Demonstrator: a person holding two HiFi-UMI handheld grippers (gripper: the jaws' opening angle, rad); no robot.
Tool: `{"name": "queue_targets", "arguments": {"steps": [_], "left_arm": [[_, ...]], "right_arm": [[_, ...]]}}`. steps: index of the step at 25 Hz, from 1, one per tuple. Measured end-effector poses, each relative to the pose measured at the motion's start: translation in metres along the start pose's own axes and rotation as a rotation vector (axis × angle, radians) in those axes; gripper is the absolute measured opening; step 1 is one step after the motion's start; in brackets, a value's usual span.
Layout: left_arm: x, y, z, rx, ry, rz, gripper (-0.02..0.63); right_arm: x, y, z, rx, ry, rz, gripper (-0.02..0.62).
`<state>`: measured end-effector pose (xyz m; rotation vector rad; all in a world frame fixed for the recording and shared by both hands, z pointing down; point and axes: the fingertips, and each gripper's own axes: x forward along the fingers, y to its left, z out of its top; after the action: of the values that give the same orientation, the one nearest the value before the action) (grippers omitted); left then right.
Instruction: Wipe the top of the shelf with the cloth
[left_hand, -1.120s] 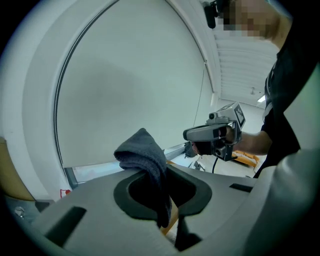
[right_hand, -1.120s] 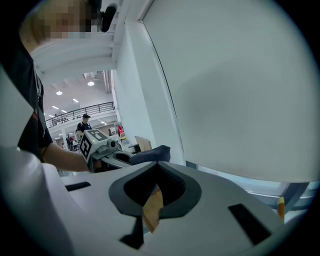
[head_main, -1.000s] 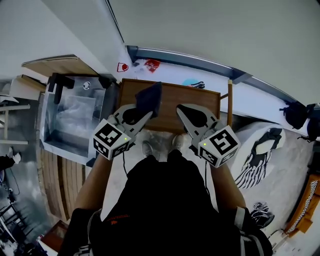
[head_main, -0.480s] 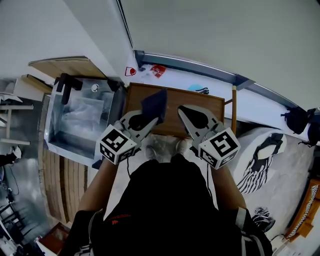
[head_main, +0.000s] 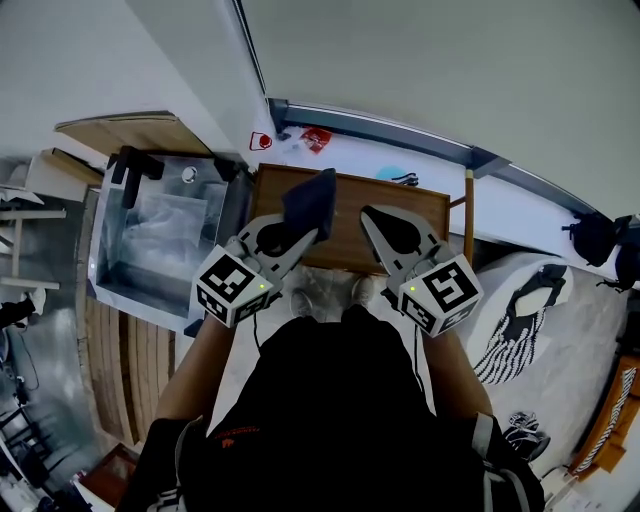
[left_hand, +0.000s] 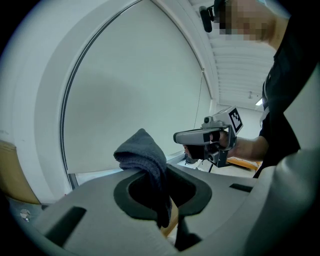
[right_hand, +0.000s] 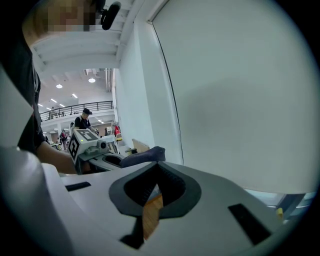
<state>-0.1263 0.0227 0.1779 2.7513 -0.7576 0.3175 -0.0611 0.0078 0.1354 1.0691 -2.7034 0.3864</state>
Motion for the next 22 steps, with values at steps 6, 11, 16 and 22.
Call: {"name": "queue_targets", "arguments": {"steps": [6, 11, 16, 22], "left_arm": [[0.009, -0.002, 0.005, 0.01, -0.003, -0.013, 0.054], [0.013, -0.004, 0.007, 0.014, -0.007, -0.021, 0.054], [0.014, -0.004, 0.006, 0.01, -0.006, -0.016, 0.054], [0.013, -0.002, 0.003, 0.0, -0.004, -0.004, 0.054]], "right_arm": [[0.0, -0.005, -0.005, 0.004, 0.009, -0.004, 0.003], [-0.002, -0.006, -0.006, 0.003, 0.012, -0.005, 0.003], [-0.003, -0.007, -0.009, 0.002, 0.021, -0.001, 0.004], [-0.003, -0.008, -0.013, 0.012, 0.028, 0.003, 0.003]]}}
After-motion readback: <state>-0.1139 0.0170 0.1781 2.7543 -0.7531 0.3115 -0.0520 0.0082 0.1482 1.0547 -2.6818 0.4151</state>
